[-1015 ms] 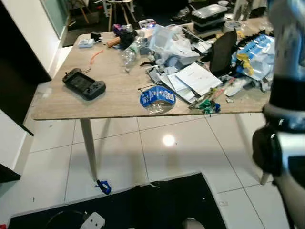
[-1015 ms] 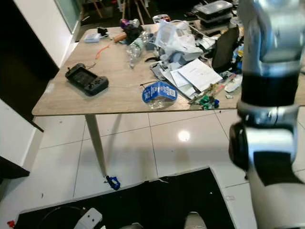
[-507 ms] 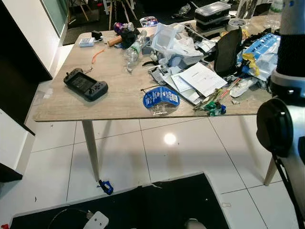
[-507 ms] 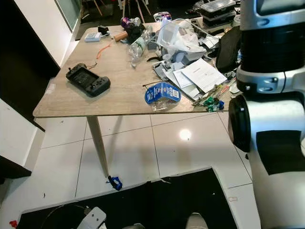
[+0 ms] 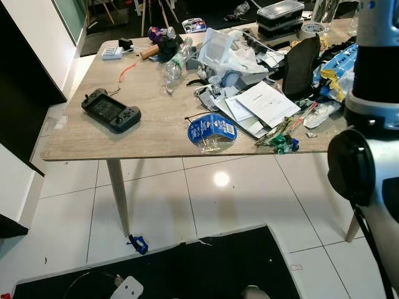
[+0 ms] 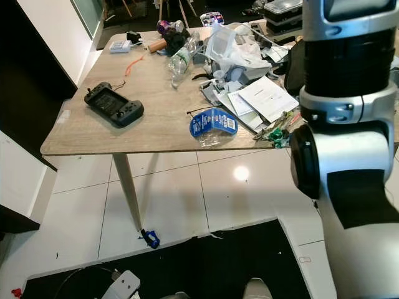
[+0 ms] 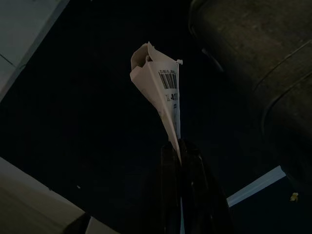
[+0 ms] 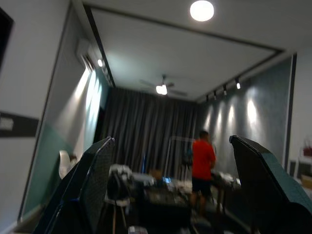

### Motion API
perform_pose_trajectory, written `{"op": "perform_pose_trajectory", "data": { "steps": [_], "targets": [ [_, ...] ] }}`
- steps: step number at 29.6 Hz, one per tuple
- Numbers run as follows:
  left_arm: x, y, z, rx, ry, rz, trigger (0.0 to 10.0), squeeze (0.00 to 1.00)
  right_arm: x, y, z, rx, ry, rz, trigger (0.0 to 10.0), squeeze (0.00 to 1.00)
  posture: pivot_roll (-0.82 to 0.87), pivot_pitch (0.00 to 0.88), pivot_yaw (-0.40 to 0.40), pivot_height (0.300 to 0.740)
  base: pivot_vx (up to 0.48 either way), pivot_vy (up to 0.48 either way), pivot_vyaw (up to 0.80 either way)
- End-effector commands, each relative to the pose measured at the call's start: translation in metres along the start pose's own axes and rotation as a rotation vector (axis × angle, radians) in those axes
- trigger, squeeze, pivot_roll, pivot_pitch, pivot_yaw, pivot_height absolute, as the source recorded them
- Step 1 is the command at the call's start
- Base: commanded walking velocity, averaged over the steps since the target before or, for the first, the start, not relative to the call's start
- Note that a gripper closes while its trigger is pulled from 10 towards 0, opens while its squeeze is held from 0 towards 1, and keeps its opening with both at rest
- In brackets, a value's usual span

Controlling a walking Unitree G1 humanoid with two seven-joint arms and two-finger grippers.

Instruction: Picking trash to rubbish bin

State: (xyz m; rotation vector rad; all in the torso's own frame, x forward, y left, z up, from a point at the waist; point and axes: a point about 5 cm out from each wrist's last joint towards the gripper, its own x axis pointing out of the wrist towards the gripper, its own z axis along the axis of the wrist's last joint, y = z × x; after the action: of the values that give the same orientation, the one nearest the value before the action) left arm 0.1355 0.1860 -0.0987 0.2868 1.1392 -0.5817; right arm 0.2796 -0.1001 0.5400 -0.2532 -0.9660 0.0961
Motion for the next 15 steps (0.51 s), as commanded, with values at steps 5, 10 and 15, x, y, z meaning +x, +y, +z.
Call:
{"op": "perform_pose_trajectory", "data": {
  "steps": [5, 10, 15],
  "targets": [
    [0.007, -0.027, -0.004, -0.004, -0.005, -0.105, 10.0, 0.0, -0.009, 0.014, 0.015, 0.092, -0.045, 0.064, 10.0, 0.0, -0.09, 0.119, 0.118, 0.74, 0.0, 0.0, 0.0],
    [0.007, -0.028, -0.006, 0.008, 0.004, -0.116, 10.0, 0.0, -0.007, 0.001, 0.005, 0.09, -0.028, 0.035, 10.0, 0.0, -0.1, 0.123, 0.118, 0.74, 0.0, 0.0, 0.0],
    [0.007, -0.027, -0.006, 0.005, 0.002, -0.113, 10.0, 0.0, -0.015, 0.001, 0.007, 0.109, -0.047, 0.051, 10.0, 0.0, -0.1, 0.123, 0.118, 0.74, 0.0, 0.0, 0.0]
  ]
}}
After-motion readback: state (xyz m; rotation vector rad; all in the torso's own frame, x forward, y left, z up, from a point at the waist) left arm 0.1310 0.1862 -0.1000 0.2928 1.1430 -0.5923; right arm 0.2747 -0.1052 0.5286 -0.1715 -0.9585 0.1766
